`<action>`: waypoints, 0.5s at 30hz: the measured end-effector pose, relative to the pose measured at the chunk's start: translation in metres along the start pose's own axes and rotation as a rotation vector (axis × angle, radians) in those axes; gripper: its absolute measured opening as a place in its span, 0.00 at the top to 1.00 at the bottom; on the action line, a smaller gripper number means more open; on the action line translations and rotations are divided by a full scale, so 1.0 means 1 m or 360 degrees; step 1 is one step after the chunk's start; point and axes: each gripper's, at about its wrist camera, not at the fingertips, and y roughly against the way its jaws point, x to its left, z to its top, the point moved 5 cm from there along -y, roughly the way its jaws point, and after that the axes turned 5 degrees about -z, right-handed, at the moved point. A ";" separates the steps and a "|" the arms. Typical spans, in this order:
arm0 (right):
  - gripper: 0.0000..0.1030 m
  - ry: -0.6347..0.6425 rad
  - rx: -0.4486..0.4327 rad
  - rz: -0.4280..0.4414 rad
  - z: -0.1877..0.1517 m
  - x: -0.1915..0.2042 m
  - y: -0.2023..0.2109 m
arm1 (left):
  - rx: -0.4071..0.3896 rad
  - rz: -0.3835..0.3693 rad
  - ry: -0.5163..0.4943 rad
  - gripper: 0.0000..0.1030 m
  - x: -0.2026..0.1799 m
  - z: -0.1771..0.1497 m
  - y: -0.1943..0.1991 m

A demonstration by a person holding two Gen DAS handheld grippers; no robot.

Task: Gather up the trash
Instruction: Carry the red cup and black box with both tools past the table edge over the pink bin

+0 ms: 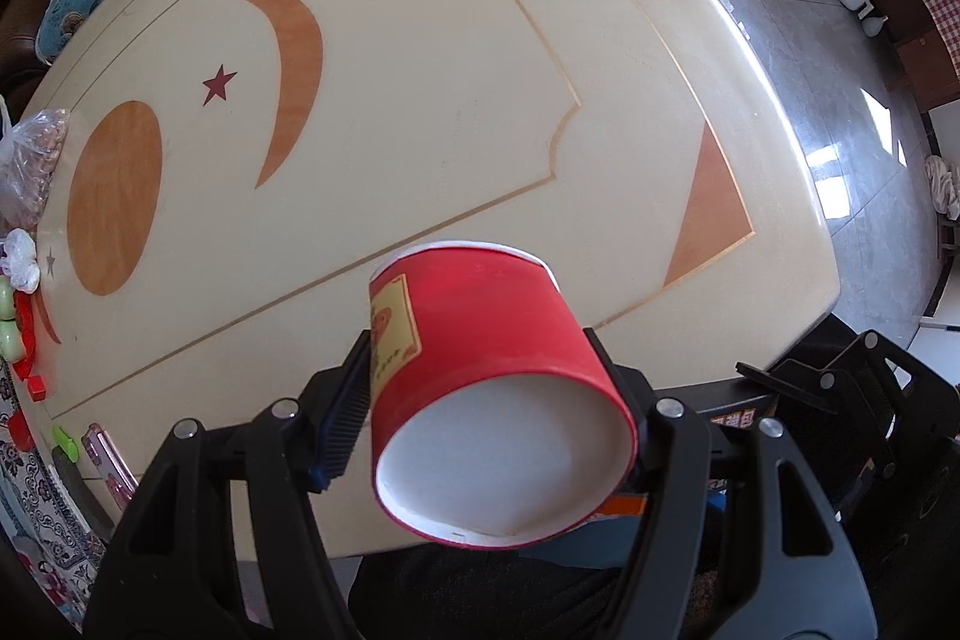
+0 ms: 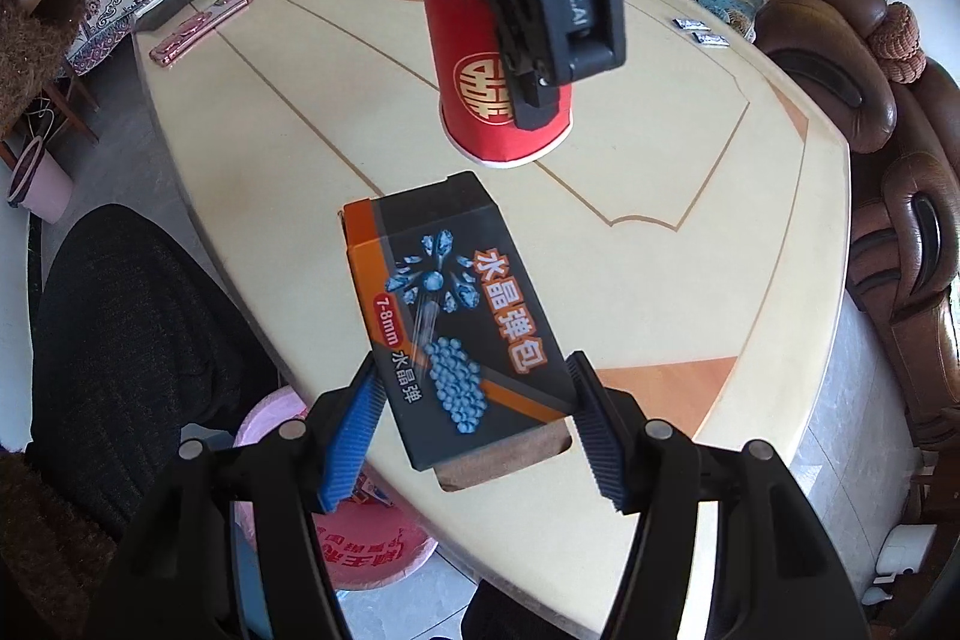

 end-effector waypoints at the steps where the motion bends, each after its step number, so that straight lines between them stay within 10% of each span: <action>1: 0.42 0.0000 -0.0007 -0.0007 -0.002 0.003 0.005 | -0.0014 0.0006 -0.0003 0.37 -0.001 -0.008 0.002; 15: 0.42 -0.0065 -0.0045 -0.0083 -0.045 0.047 0.059 | -0.0191 0.0011 -0.0089 0.37 -0.023 -0.117 0.032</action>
